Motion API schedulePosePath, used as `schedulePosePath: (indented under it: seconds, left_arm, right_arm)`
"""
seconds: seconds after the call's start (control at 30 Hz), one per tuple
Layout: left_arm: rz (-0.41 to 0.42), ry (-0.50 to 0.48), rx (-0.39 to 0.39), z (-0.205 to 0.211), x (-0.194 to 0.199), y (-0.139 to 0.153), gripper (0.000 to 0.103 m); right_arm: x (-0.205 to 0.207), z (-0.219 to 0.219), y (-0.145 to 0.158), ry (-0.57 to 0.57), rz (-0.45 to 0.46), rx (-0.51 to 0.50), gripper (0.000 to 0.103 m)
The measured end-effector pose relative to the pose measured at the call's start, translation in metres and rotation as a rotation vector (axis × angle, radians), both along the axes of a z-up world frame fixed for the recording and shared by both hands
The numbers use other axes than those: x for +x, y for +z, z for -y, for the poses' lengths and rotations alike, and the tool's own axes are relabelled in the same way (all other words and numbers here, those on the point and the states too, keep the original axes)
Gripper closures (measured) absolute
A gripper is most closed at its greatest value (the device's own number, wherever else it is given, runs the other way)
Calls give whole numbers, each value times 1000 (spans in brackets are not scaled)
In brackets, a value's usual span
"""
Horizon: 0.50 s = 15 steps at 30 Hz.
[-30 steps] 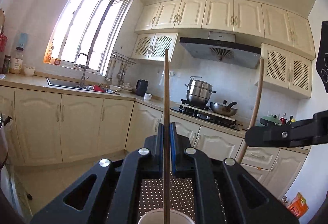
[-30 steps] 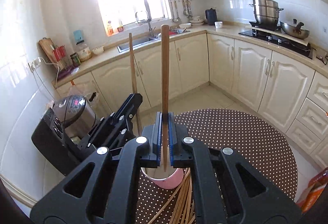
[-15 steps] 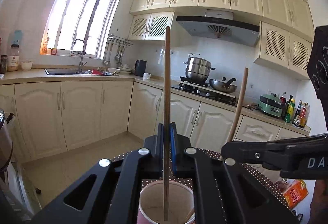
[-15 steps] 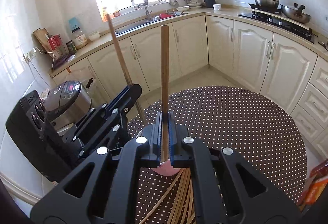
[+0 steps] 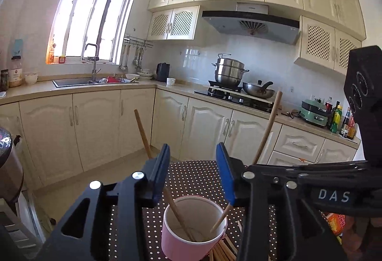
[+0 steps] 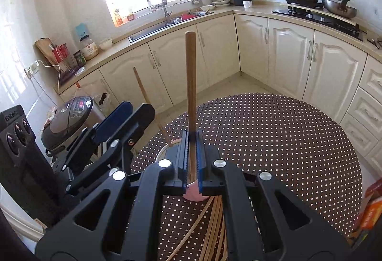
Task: Organize utensils
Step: 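Lower both held chopsticks into the pink cup and open both grippers, then withdraw both grippers from the cup back to the chopstick pile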
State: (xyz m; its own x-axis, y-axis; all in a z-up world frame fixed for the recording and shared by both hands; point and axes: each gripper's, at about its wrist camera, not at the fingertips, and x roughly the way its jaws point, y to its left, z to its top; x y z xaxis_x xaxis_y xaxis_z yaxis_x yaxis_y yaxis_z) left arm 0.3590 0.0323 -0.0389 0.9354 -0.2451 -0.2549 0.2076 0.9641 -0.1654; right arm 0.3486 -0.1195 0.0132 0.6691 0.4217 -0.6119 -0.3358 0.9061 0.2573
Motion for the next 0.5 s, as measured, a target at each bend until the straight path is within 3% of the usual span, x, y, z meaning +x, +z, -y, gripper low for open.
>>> schedulePosePath:
  seconds: [0.3, 0.5]
  left_arm:
    - [-10, 8, 15, -8, -15, 11, 52]
    - [-24, 24, 2, -15, -23, 16, 51]
  right_arm:
    - [-7, 3, 6, -32, -1, 12, 92]
    - [-13, 10, 12, -75, 27, 23, 58]
